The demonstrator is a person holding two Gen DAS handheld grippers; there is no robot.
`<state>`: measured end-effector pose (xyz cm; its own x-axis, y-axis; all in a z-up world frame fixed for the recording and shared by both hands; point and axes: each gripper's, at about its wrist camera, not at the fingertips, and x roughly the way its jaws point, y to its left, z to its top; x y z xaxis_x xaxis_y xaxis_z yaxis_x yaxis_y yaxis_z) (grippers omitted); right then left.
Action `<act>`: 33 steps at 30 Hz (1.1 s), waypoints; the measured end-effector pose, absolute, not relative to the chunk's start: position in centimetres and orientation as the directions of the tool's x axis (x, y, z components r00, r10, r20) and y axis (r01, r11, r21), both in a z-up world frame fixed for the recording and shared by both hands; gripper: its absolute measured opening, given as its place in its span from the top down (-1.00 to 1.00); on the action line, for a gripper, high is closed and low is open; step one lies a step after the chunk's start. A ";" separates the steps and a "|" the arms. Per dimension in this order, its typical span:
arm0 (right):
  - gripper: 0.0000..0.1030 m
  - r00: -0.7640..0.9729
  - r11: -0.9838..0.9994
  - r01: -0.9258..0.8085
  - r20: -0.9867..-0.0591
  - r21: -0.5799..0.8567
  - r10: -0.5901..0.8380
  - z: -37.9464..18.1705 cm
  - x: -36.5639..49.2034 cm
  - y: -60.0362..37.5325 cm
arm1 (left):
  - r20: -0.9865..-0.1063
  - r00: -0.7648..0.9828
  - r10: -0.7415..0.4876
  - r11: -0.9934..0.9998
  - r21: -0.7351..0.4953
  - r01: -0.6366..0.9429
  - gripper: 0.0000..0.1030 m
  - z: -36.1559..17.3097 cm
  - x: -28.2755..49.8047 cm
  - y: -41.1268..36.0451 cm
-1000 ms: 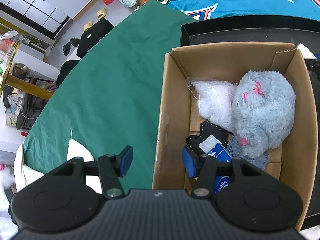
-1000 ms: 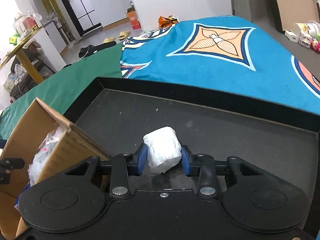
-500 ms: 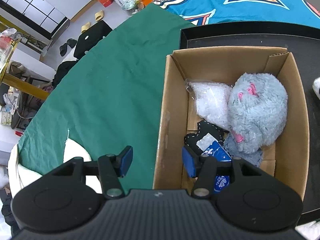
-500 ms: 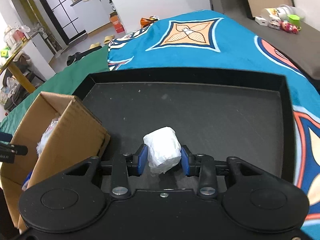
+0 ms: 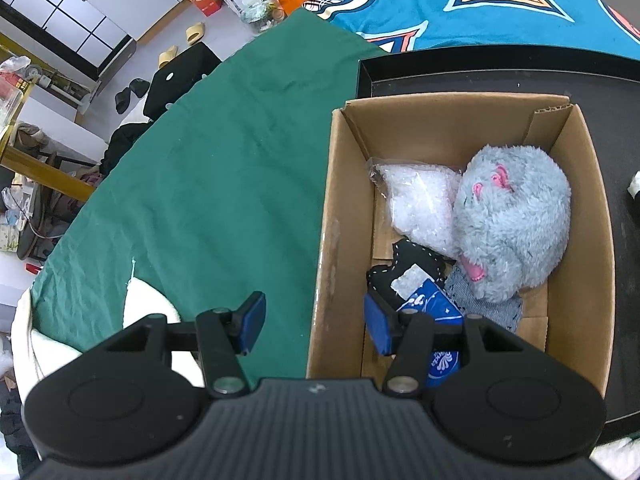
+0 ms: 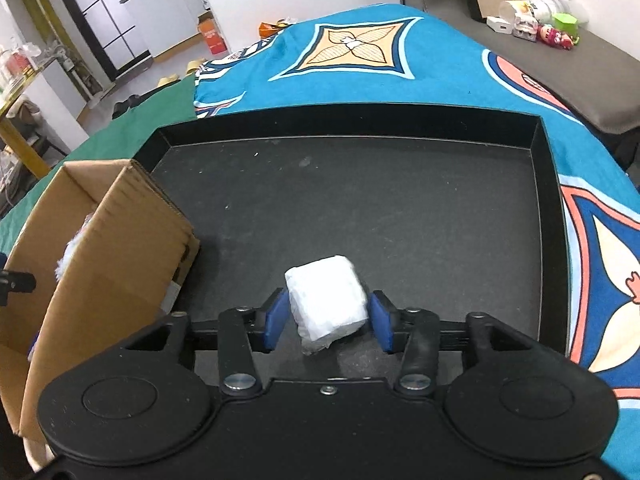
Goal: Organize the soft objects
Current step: 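Lift the white tissue bundle and carry it over the box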
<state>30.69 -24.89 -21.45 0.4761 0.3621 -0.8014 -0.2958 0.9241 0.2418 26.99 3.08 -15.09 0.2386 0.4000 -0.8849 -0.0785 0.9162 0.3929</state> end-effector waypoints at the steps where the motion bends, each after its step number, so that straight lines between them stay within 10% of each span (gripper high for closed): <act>1: 0.03 0.478 0.926 -0.292 -0.802 0.240 0.358 -21.6 30.8 -24.9 | -0.886 0.236 0.398 0.917 0.391 -0.079 -0.03 -15.2 27.0 3.1; 33: 0.14 0.498 0.951 -0.243 -0.816 0.193 0.293 -17.0 28.2 -24.8 | -0.936 0.246 0.252 0.964 0.266 0.025 -0.02 -13.8 26.2 3.4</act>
